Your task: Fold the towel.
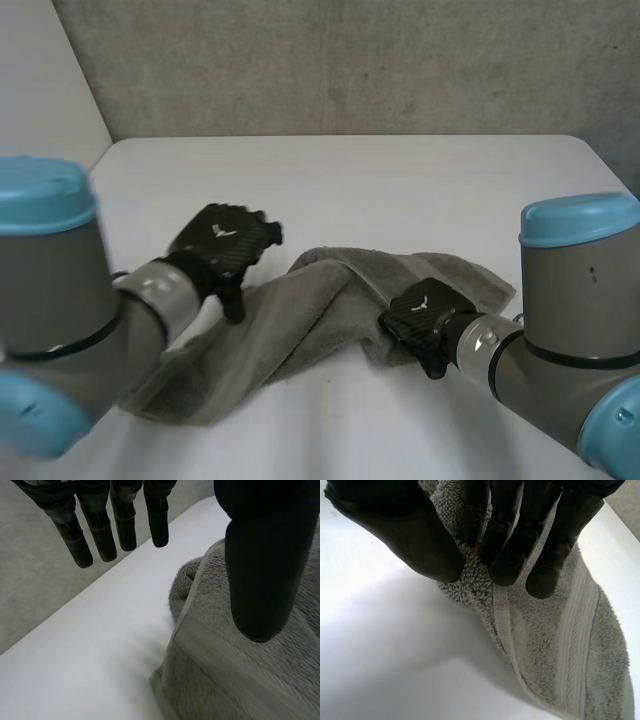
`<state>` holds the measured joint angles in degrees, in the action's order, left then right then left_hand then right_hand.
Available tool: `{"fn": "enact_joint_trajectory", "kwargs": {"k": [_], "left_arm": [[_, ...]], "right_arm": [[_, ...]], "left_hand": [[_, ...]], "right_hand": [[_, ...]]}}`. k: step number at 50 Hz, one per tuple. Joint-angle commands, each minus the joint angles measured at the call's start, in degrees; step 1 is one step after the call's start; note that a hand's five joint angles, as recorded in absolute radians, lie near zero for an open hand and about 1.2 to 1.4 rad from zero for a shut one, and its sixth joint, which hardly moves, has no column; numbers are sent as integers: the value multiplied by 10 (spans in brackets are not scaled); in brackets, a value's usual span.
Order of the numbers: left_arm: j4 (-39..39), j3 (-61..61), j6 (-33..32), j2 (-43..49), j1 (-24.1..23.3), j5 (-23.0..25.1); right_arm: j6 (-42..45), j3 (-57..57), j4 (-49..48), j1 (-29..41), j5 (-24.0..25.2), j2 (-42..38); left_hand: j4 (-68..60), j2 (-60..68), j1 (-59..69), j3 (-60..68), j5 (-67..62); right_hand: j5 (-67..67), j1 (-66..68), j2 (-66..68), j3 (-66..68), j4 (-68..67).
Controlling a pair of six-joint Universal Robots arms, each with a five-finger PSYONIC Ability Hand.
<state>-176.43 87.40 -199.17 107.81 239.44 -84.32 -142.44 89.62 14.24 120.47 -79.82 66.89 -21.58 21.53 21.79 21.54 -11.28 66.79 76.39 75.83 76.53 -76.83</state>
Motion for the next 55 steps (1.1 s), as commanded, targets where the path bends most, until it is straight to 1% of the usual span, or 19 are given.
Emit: {"fn": "enact_joint_trajectory", "kwargs": {"k": [1,4,7,10,11,13,15,16,17,26,28,31,33,37,42,43,47,51,55], "left_arm": [[8,-130,2,140,-12,14],[22,-176,2,186,-13,14],[39,-215,2,227,-13,14],[70,-239,14,256,-13,19],[70,-239,14,256,-13,19],[85,-234,35,256,-13,25],[90,-229,47,253,-13,29],[93,-224,54,250,-14,35],[94,-217,60,240,-14,37],[95,-169,64,159,-5,35],[95,-134,63,114,6,34],[95,-112,60,87,16,33],[96,-70,55,30,34,33],[99,-43,55,-29,41,33],[116,-52,55,-146,52,34],[116,-52,55,-146,52,34],[137,-102,60,-209,54,32],[142,-128,62,-238,59,24],[142,-137,58,-248,75,-6]], "right_arm": [[1,12,-10,-1,-1,7],[1,12,-10,-5,-1,8],[1,12,-10,-10,-1,12],[1,9,-11,-19,-1,19],[1,9,-11,-19,-1,19],[1,6,-12,-30,-1,19],[4,5,-15,-36,-1,19],[5,3,-16,-41,-1,19],[6,0,-16,-46,-1,20],[6,-17,-13,-56,-3,39],[8,-25,-8,-57,-6,52],[10,-29,-3,-57,-6,60],[19,-41,18,-61,-6,78],[29,-67,52,-70,-4,110],[23,-173,101,-74,-4,163],[23,-174,101,-74,-4,163],[12,-275,130,-73,-6,180],[-4,-336,157,-72,-7,180],[-7,-397,217,-75,-2,170]], "left_hand": [[-28,28,25,28,-31],[-36,36,34,36,-39],[-95,95,93,95,-98],[-303,303,301,303,-306],[-304,304,301,304,-307],[-448,448,445,448,-451],[-494,494,491,494,-497],[-569,569,566,569,-572],[-584,585,582,584,-587],[-584,585,582,585,-587],[-584,585,582,585,-587],[-584,585,582,585,-587],[-584,585,582,585,-587],[-584,585,582,585,-587],[-584,585,582,585,-587],[-584,585,582,585,-587],[-584,585,582,585,-587],[-584,585,582,585,-587],[-584,585,582,585,-587]], "right_hand": [[32,36,42,35,-32],[32,36,42,35,-32],[32,36,42,35,-32],[32,36,42,35,-32],[32,36,42,35,-32],[32,36,42,35,-32],[32,36,42,35,-32],[32,36,42,35,-32],[32,36,42,35,-32],[32,36,42,35,-32],[32,36,42,35,-32],[32,36,42,35,-32],[32,36,42,35,-32],[32,36,42,35,-32],[32,36,42,35,-32],[32,36,42,35,-32],[32,36,42,35,-32],[32,36,42,35,-32],[32,36,42,35,-32]]}}
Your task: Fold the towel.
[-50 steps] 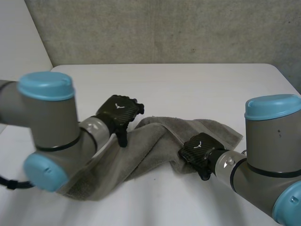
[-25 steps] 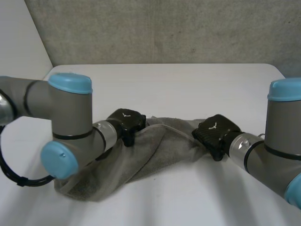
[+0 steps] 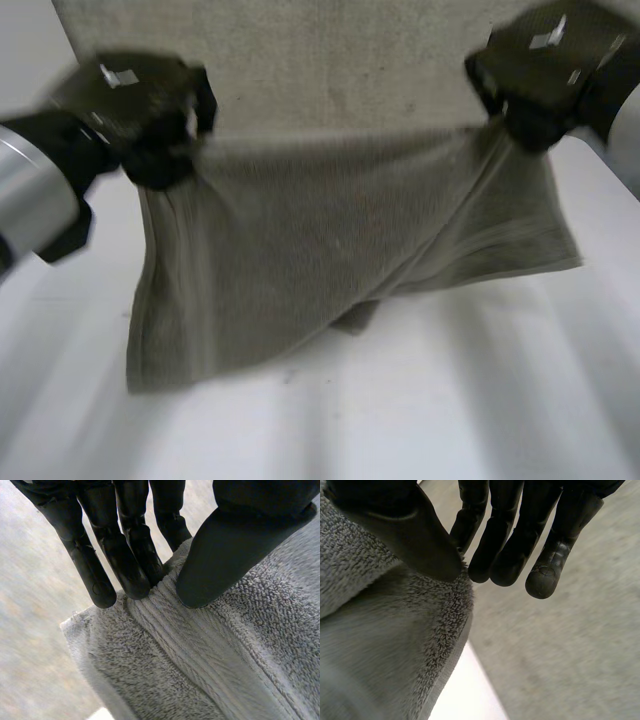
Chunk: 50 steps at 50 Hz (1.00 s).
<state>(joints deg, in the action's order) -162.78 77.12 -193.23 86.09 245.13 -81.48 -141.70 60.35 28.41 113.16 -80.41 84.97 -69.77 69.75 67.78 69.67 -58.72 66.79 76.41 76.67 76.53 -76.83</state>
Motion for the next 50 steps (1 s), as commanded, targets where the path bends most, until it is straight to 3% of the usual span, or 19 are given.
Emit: {"fn": "enact_joint_trajectory", "kwargs": {"k": [1,7,13,15,18,20,21,23,27,30,32,33,35,41,50], "left_arm": [[6,-30,-2,-25,22,-40],[3,-3,-5,23,23,-47],[-1,-41,-17,164,19,-46],[-9,-114,-23,235,18,-46],[-16,-166,-23,265,18,-47],[-36,-278,-18,309,18,-52],[-36,-278,-18,309,18,-52],[-63,-372,-16,332,17,-70],[-72,-425,-17,336,18,-90],[-72,-427,-16,327,13,-100],[-61,-392,-13,309,4,-101],[-61,-392,-13,309,4,-101],[-57,-320,-14,273,3,-97],[-72,-217,-15,231,8,-96],[-119,-97,-21,188,10,-96]], "right_arm": [[-13,-111,97,-2,8,-24],[5,-124,139,1,14,-98],[35,-146,126,9,9,-190],[31,-215,100,15,4,-255],[30,-262,82,21,-1,-285],[28,-389,39,29,-31,-342],[28,-390,38,29,-31,-343],[28,-507,-8,43,-56,-385],[28,-560,-19,55,-62,-403],[27,-534,-4,63,-64,-399],[20,-466,28,65,-66,-384],[20,-466,28,65,-66,-384],[1,-382,47,58,-60,-365],[-36,-272,52,39,-57,-348],[-175,-82,45,35,-28,-286]], "left_hand": [[-102,102,122,103,-113],[-102,102,122,103,-113],[-102,102,122,103,-113],[-102,102,122,103,-113],[-102,102,122,103,-113],[-102,102,122,103,-113],[-102,102,122,103,-113],[-102,102,122,103,-113],[-102,102,122,103,-113],[-102,102,122,103,-113],[-102,102,122,103,-113],[-102,102,122,103,-113],[-102,102,122,103,-113],[-102,102,122,103,-113],[-102,102,122,103,-113]], "right_hand": [[32,36,33,35,-32],[32,36,33,35,-32],[32,36,33,35,-32],[32,36,33,35,-32],[32,36,33,35,-32],[32,36,33,35,-32],[32,36,33,35,-32],[32,36,33,35,-32],[32,36,33,35,-32],[-85,-81,-84,-82,85],[-363,-359,-362,-360,363],[-364,-360,-363,-362,365],[-547,-543,-546,-544,547],[-564,-561,-563,-562,565],[-556,-552,-555,-553,556]]}}
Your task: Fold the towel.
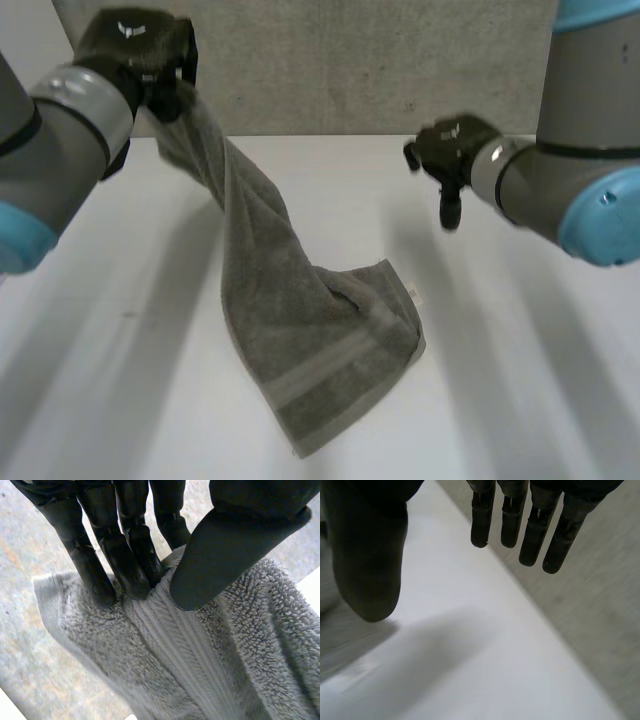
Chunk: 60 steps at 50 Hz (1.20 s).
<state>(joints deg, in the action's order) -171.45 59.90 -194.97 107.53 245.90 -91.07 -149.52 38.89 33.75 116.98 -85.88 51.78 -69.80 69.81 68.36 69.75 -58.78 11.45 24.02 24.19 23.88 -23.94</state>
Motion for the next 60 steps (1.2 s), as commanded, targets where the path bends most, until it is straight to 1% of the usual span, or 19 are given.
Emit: {"fn": "enact_joint_trajectory", "kwargs": {"k": [1,2,4,5,7,8,9,10,13,14,18,19,23,29,35,38,46,52,60], "left_arm": [[-40,86,-4,-29,5,0],[-40,86,-4,-29,5,0],[-44,100,-3,-29,17,0],[-44,100,-3,-29,17,0],[-47,113,-2,-30,35,0],[-47,113,-2,-30,35,0],[-48,119,-2,-30,44,1],[-48,119,-2,-30,44,1],[-54,130,-1,-29,56,1],[-57,135,0,-29,63,1],[-74,155,2,-30,80,2],[-74,155,2,-30,80,2],[-92,173,3,-28,91,2],[-106,187,4,-27,99,2],[-107,191,6,-24,98,2],[-114,198,18,-24,97,2],[-120,202,29,-23,98,2],[-120,203,30,-23,98,2],[-122,205,30,-23,98,2]], "right_arm": [[-115,167,-14,-3,46,60],[-115,167,-14,-3,47,60],[-142,243,-45,-3,91,91],[-142,243,-45,-3,91,91],[-157,318,-83,3,125,125],[-157,319,-83,3,125,126],[-157,353,-101,4,138,138],[-157,353,-101,4,138,138],[-151,435,-147,10,155,154],[-151,435,-147,10,155,154],[-133,506,-201,48,157,162],[-133,506,-201,48,157,162],[-110,558,-264,73,156,169],[-110,591,-337,103,157,164],[-115,602,-366,126,158,155],[-117,606,-395,156,159,148],[-119,610,-433,199,154,126],[-118,608,-445,211,150,104],[-111,604,-475,213,113,82]], "left_hand": [[-102,102,116,103,-112],[-102,102,116,103,-112],[-102,102,116,103,-112],[-102,102,116,103,-112],[-102,102,116,103,-112],[-102,102,116,103,-112],[-102,102,116,103,-112],[-102,102,116,103,-112],[-102,102,116,103,-112],[-102,102,116,103,-112],[-102,102,116,103,-112],[-102,102,116,103,-112],[-102,102,116,103,-112],[-102,102,116,103,-112],[-102,102,116,103,-112],[-102,102,116,103,-112],[-102,102,116,103,-112],[-102,102,116,103,-112],[-102,102,116,103,-112]], "right_hand": [[2,-23,-25,-22,23],[2,-23,-25,-22,22],[9,-17,-18,-15,16],[9,-17,-18,-15,16],[14,-12,-13,-10,11],[14,-11,-13,-10,11],[14,-11,-13,-10,11],[14,-11,-13,-10,11],[19,-6,-8,-5,6],[19,-6,-8,-5,6],[28,2,0,3,-3],[28,2,0,3,-3],[26,0,-1,2,-1],[21,-5,-6,-3,4],[19,-6,-8,-5,6],[18,-8,-10,-7,7],[14,-11,-13,-10,11],[21,-5,-6,-3,4],[75,49,47,50,-50]]}}
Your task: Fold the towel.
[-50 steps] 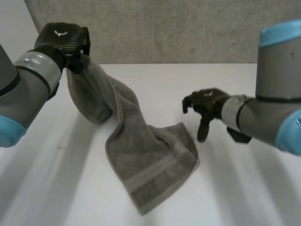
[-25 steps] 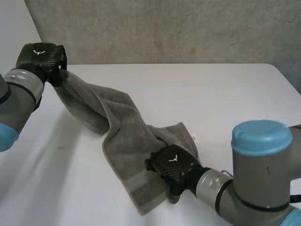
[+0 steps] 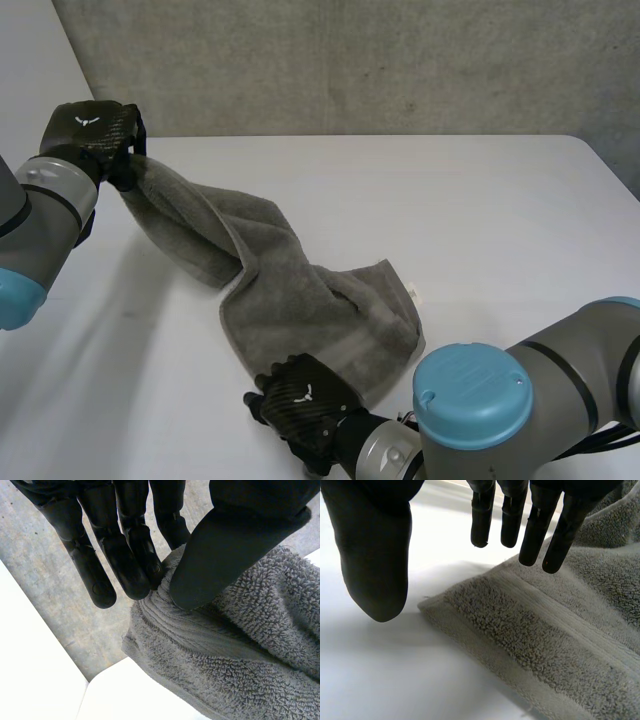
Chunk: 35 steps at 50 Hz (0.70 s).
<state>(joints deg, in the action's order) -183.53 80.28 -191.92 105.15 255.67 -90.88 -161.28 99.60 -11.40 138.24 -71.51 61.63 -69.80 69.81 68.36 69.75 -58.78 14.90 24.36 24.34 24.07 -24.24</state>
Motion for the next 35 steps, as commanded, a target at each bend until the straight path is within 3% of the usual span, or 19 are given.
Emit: {"fn": "enact_joint_trajectory", "kwargs": {"k": [1,13,25,35], "left_arm": [[-2,1,0,1,0,0],[-2,5,0,1,0,0],[-11,11,0,2,0,0],[-12,14,-1,2,0,0]], "right_arm": [[6,-3,-24,0,-31,-16],[10,-8,-47,-1,-37,-29],[11,-14,-50,-1,-38,-39],[10,-24,-47,-9,-57,-24]], "left_hand": [[-102,102,116,103,-112],[-102,102,116,103,-112],[-102,102,116,103,-112],[-102,102,116,103,-112]], "right_hand": [[40,46,46,49,-47],[154,160,160,163,-161],[168,173,174,176,-175],[429,434,434,437,-435]]}}
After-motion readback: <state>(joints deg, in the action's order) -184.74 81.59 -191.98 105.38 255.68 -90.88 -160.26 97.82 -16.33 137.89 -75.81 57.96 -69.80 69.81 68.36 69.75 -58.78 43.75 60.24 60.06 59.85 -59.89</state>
